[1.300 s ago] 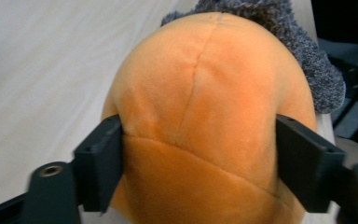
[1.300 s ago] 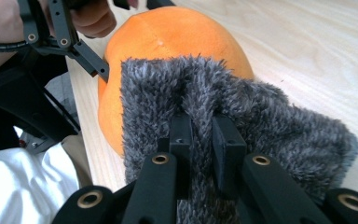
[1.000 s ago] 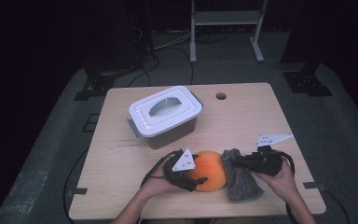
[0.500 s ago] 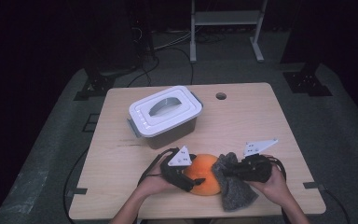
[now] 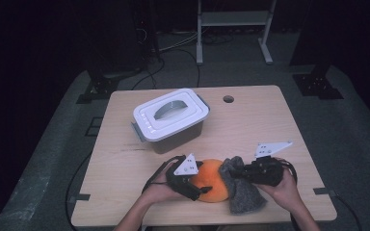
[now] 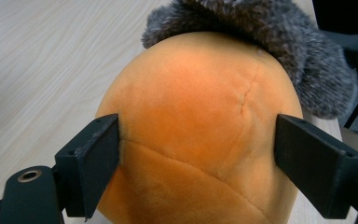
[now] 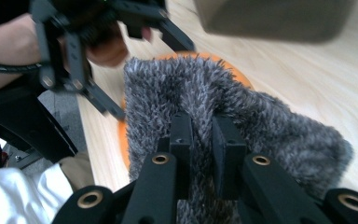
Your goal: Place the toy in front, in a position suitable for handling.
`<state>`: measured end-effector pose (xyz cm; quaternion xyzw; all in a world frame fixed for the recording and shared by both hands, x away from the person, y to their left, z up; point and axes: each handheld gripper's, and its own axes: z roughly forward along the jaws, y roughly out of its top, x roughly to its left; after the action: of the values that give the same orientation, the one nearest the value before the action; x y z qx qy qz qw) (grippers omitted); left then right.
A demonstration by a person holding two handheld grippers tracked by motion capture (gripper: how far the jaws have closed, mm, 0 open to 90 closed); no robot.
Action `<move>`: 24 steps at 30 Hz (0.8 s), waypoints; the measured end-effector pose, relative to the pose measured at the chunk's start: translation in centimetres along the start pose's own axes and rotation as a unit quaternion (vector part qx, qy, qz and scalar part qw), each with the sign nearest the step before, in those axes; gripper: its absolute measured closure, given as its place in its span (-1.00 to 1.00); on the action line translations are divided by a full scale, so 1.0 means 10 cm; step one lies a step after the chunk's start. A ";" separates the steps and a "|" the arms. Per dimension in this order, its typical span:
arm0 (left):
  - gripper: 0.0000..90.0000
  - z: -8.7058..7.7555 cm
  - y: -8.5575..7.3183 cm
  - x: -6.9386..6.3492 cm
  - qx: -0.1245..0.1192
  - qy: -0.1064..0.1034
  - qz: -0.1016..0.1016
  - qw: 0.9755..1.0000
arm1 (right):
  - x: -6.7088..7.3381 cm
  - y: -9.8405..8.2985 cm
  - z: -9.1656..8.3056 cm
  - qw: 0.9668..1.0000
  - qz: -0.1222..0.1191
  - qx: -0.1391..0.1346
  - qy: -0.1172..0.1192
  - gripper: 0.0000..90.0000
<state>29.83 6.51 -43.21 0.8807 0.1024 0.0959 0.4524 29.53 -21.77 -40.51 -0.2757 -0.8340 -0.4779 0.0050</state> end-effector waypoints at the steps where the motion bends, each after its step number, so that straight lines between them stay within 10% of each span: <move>1: -0.65 0.00 0.00 0.00 0.000 0.001 0.000 1.000 | 0.02 0.01 0.03 1.000 -0.006 0.006 -0.002 0.76; 10: -0.66 0.01 0.00 0.02 -0.001 0.008 -0.016 1.000 | -0.19 -0.20 0.00 0.999 0.033 0.040 -0.012 0.76; 17: -0.66 0.05 0.05 -0.02 -0.003 0.024 -0.018 1.000 | 0.05 0.03 -0.05 1.000 -0.005 -0.007 -0.007 0.77; 24: -0.83 0.00 0.09 0.01 -0.003 0.012 -0.016 1.000 | 0.09 0.00 0.09 1.000 -0.020 0.023 -0.001 0.77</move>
<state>29.98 6.06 -42.49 0.8764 0.1221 0.0996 0.4550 29.03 -20.62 -40.75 -0.2594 -0.8502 -0.4581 0.0005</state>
